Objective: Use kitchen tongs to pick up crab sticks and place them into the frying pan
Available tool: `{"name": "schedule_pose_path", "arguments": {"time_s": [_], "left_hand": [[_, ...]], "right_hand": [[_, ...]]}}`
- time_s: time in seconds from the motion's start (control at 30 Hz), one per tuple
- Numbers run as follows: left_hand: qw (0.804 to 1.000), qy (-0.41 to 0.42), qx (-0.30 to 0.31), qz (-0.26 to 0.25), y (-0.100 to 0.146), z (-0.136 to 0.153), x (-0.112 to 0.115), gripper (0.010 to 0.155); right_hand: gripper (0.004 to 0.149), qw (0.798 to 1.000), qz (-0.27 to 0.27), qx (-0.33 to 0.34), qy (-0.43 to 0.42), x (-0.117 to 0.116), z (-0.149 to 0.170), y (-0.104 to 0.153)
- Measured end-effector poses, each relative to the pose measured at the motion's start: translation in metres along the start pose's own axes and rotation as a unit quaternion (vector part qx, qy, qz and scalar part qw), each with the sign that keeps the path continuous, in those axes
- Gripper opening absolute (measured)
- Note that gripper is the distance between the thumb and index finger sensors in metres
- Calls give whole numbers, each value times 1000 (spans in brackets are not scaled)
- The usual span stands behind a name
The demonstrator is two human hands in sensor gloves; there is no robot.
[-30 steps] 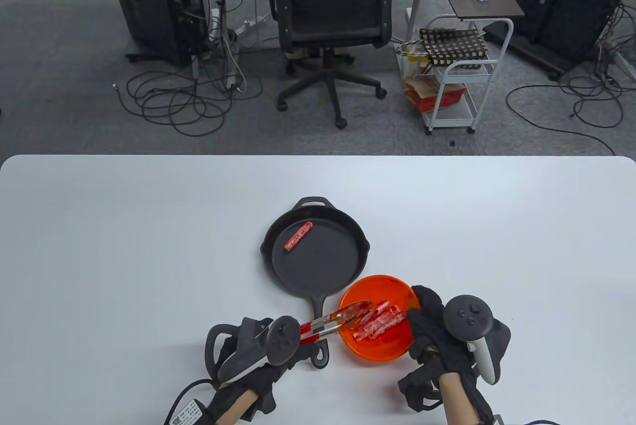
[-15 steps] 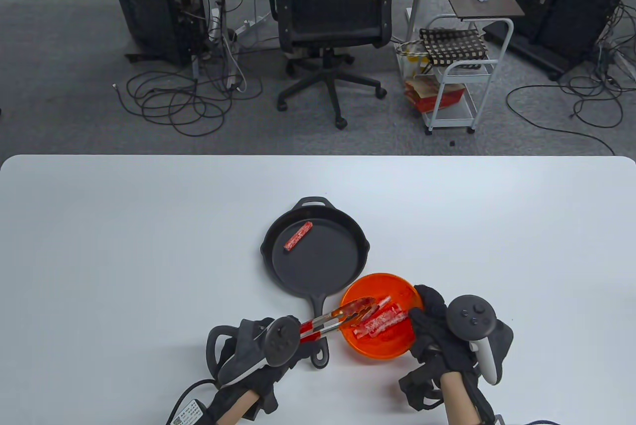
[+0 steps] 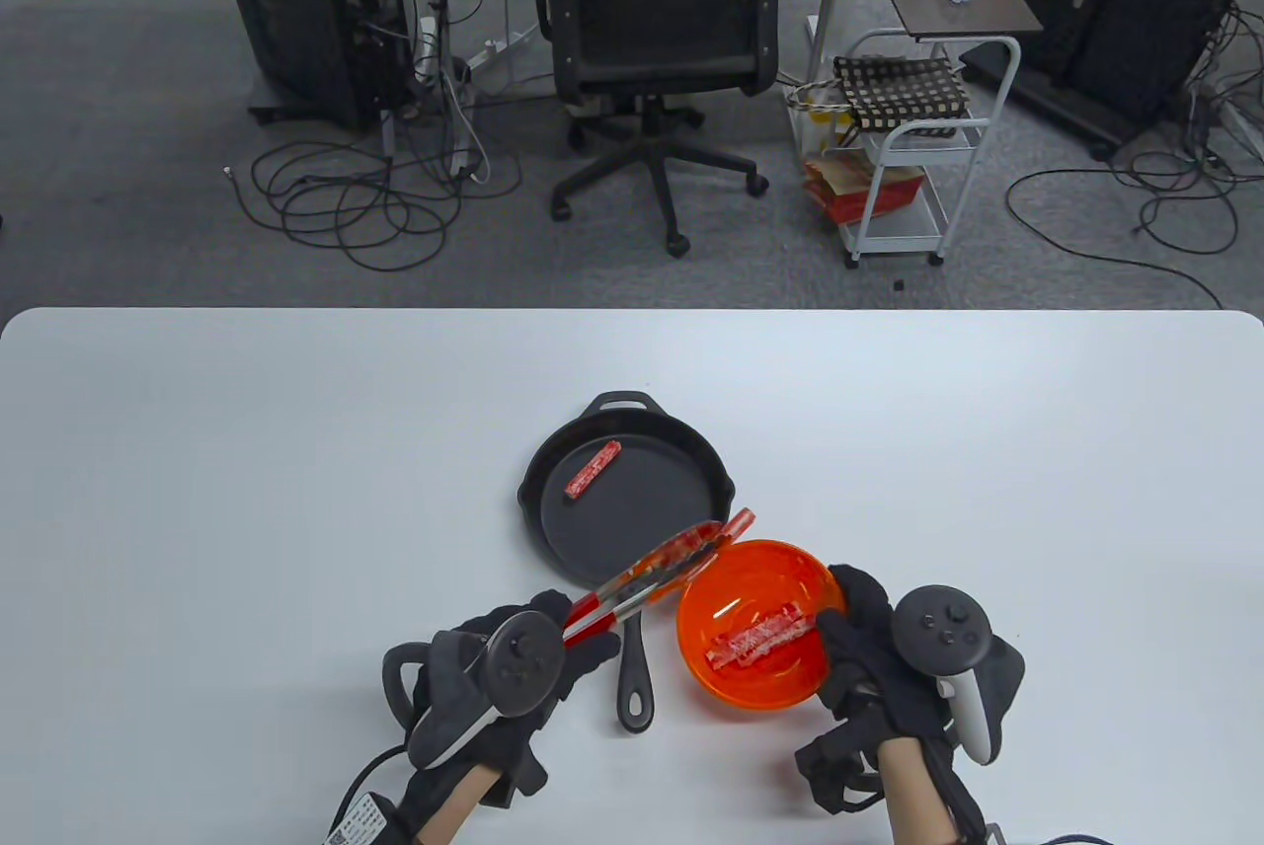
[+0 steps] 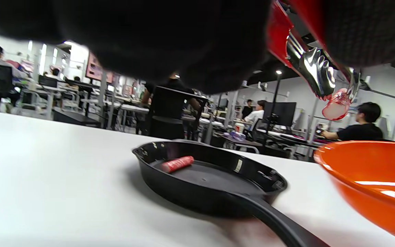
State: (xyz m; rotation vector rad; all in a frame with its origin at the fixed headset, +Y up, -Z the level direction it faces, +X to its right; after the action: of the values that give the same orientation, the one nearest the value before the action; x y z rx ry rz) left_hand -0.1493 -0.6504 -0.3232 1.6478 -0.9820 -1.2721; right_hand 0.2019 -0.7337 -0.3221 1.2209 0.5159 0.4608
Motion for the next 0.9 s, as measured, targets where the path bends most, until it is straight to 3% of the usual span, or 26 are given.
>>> {"name": "schedule_pose_path", "arguments": {"time_s": [0.43,0.9], "left_hand": [[992,-104,-74,23,-37,50,44,76],[978,-195,-65,43,-63,62,81,76]], "right_hand": [[54,1000,1,14,-12,2,-4,3],[54,1000,3,9,-16,3,-2,3]]}}
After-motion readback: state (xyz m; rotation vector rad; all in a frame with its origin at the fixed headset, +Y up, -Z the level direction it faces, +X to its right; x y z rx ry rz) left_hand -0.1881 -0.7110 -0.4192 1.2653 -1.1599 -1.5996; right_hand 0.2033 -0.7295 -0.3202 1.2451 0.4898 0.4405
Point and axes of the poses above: the tracker on the back of each hand, its own z axis roughly to the little-finger side, its own y axis roughly from the fingertips to the wrist, x = y × z, the point moved 5 cm from there along -y, roughly from the wrist to the fingertips, and after that the axes turned 11 degrees about -z, right-handed, at the moved point
